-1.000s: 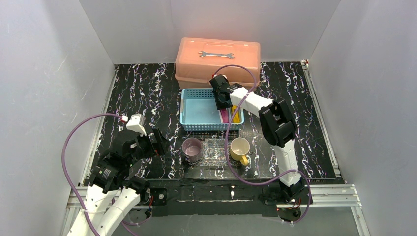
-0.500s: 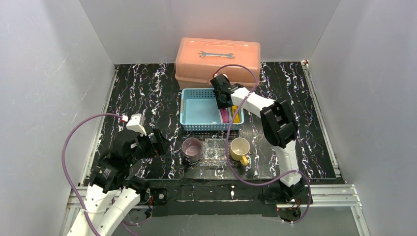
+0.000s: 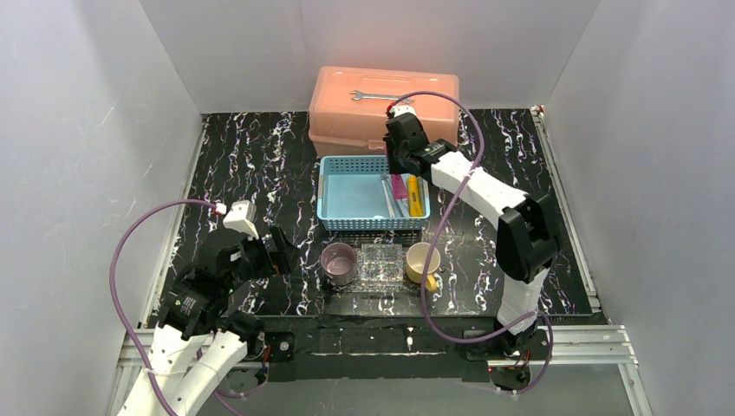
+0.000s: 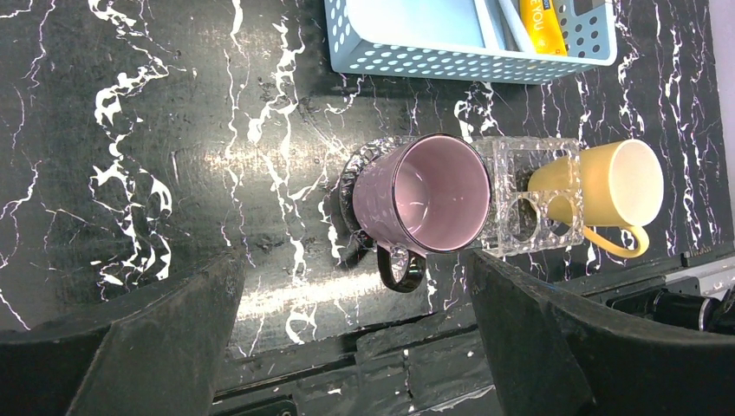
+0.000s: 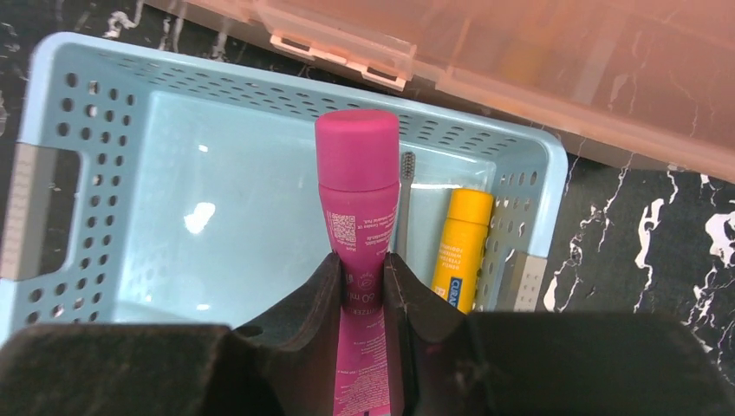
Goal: Prepare toiletry sets of a toothbrush and toothpaste on the tray
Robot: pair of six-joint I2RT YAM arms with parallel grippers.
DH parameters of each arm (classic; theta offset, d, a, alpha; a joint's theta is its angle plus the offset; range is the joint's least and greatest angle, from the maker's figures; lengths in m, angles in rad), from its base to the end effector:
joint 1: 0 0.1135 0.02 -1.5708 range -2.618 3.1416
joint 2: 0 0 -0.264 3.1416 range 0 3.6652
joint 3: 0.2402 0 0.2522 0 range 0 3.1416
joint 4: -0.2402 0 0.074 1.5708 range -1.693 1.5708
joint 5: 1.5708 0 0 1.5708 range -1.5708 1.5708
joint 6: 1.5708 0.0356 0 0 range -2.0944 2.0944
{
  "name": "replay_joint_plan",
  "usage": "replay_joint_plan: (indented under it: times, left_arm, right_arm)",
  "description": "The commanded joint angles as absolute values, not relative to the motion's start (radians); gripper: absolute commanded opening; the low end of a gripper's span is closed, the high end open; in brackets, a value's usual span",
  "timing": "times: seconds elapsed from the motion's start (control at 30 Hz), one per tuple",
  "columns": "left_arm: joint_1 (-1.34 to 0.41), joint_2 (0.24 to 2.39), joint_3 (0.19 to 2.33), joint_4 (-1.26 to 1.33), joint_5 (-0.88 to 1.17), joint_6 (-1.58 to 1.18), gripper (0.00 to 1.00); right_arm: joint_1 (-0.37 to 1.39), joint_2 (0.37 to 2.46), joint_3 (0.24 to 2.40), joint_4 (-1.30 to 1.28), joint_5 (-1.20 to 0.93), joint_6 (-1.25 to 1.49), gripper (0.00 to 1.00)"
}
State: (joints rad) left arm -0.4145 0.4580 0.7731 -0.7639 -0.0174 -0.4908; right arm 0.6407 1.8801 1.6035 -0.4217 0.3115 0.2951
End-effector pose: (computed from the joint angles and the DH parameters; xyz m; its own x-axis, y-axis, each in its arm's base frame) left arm 0.0884 -0.0382 0.3156 -0.5333 -0.2802 -0.7982 0.1553 0.8951 -0.4180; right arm 0.3553 0.2513 0.2864 -0.6039 -0.1049 -0.7901 -0.2144 0.9761 0.0342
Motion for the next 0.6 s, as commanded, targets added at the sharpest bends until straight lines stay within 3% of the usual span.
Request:
replay_joint_plan:
  times: [0.0, 0.57]
  left_arm:
    - [-0.410, 0.464, 0.781, -0.759, 0.000, -0.476, 0.99]
    - [-0.410, 0.442, 0.792, -0.701, 0.210, -0.476, 0.99]
  right_arm:
    - [0.642, 1.776, 1.548, -0.338, 0.259, 0.346, 0.27]
    - [0.725, 1.391, 1.219, -0.100, 0.179, 0.677, 0.24]
